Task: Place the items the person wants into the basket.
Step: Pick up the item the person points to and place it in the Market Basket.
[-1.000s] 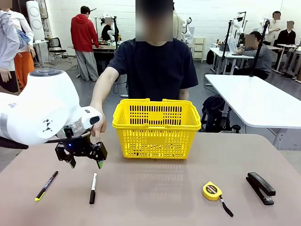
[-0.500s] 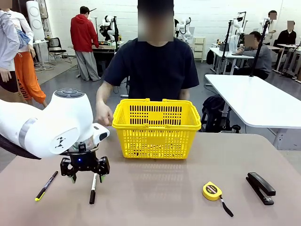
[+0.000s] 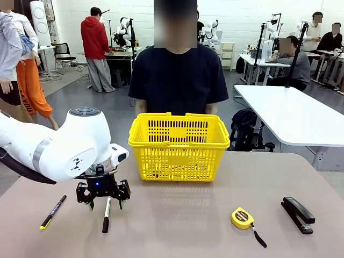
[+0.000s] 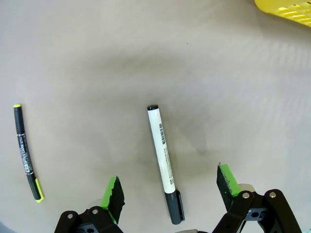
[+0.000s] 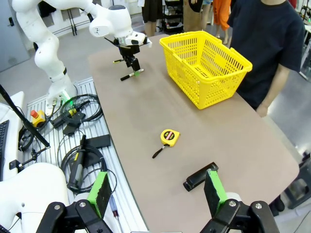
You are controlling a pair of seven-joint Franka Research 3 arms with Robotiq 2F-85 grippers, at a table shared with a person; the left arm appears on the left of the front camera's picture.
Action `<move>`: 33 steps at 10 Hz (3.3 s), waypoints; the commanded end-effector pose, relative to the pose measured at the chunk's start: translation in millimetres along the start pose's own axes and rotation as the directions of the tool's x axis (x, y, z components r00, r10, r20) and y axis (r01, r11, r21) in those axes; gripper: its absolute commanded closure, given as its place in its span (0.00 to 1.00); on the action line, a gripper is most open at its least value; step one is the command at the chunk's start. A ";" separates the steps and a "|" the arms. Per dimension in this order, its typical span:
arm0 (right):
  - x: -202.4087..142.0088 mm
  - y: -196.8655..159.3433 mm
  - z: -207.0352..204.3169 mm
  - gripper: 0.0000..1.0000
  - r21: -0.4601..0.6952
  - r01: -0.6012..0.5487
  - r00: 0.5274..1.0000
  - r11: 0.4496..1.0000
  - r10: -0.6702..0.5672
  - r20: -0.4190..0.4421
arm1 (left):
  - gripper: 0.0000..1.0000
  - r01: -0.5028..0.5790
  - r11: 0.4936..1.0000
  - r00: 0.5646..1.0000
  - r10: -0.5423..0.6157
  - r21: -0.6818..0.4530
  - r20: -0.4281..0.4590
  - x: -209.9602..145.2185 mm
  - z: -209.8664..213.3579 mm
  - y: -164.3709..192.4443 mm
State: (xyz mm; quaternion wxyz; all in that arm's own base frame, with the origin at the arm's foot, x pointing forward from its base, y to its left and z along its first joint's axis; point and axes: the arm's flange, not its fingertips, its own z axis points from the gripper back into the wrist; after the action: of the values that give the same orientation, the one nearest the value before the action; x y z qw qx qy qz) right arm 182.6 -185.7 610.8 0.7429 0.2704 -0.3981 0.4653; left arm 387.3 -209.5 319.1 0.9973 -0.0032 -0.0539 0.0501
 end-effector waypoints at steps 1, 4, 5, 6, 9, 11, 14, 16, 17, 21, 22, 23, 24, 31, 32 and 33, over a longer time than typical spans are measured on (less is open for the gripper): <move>2.0 -1.0 -0.6 0.00 0.010 -0.013 0.999 1.000 0.013 0.032 | 0.00 -0.041 0.999 0.999 0.041 0.001 0.022 4.2 -9.6 -5.8; 2.0 -1.0 -0.6 0.00 0.010 -0.013 0.999 1.000 0.013 0.032 | 0.56 -0.012 1.000 1.000 0.011 -0.026 -0.016 9.3 -13.8 -3.4; 2.0 -1.0 -0.6 0.00 0.010 -0.013 0.999 1.000 0.013 0.032 | 0.57 -0.010 1.000 1.000 0.009 -0.024 -0.019 9.5 -13.3 -3.9; 2.0 -1.0 -0.6 0.00 0.010 -0.013 0.999 1.000 0.013 0.032 | 1.00 -0.005 1.000 0.999 0.004 -0.019 -0.032 10.6 -12.3 -4.0; 2.0 -1.0 -0.6 0.00 0.010 -0.013 0.999 1.000 0.013 0.032 | 1.00 -0.002 1.000 0.999 0.001 -0.012 -0.048 10.2 -13.3 -5.3; 2.0 -1.0 -0.6 0.00 0.010 -0.013 0.999 1.000 0.013 0.032 | 1.00 -0.004 1.000 0.999 0.003 -0.014 -0.048 10.3 -12.2 -5.1; 2.0 -1.0 -0.6 0.00 0.010 -0.013 0.999 1.000 0.013 0.032 | 1.00 0.029 1.000 0.998 -0.030 -0.010 -0.055 11.9 -10.1 -4.0; 2.0 -1.0 -0.6 0.00 0.010 -0.013 0.999 1.000 0.013 0.032 | 1.00 0.090 0.996 0.994 -0.090 -0.002 -0.056 11.0 -0.4 -2.8; 2.0 -1.0 -0.6 0.00 0.010 -0.013 0.999 1.000 0.013 0.032 | 0.92 0.162 0.987 0.984 -0.163 -0.021 -0.067 10.5 32.1 3.2; 2.0 -1.0 -0.6 0.00 0.010 -0.013 0.999 1.000 0.013 0.032 | 0.92 0.448 0.891 0.893 -0.442 -0.071 0.086 -10.1 222.5 34.7; 2.0 -1.0 -0.6 0.00 0.010 -0.013 0.999 1.000 0.013 0.032 | 0.92 0.517 0.852 0.854 -0.509 -0.083 0.105 -3.3 245.7 31.6; 2.0 -1.0 -0.6 0.00 0.010 -0.013 0.999 1.000 0.013 0.032 | 0.92 0.602 0.789 0.797 -0.585 -0.125 0.150 5.0 265.0 25.0; 2.0 -1.0 -0.6 0.00 0.010 -0.013 0.999 1.000 0.013 0.032 | 0.92 0.700 0.702 0.713 -0.673 -0.132 0.199 25.5 287.0 10.8; 2.0 -1.0 -0.6 0.00 0.010 -0.013 0.999 1.000 0.013 0.032 | 0.92 0.861 0.508 0.503 -0.851 -0.002 0.148 165.1 279.4 -172.9; 2.0 -1.0 -0.6 0.00 0.010 -0.013 0.999 1.000 0.013 0.032 | 0.92 0.857 0.514 0.509 -0.854 0.028 0.107 176.1 265.9 -193.8; 2.0 -1.0 -0.6 0.00 0.010 -0.013 0.999 1.000 0.013 0.032 | 0.92 0.854 0.518 0.513 -0.854 0.051 0.084 174.4 253.6 -204.3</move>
State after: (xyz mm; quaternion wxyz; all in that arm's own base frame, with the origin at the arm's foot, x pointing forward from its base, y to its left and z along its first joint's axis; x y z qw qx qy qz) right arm 182.4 -185.9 610.6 0.7435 0.2704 -0.3974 0.4649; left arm 542.9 -378.9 583.5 0.8837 0.0031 -0.1130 -0.4541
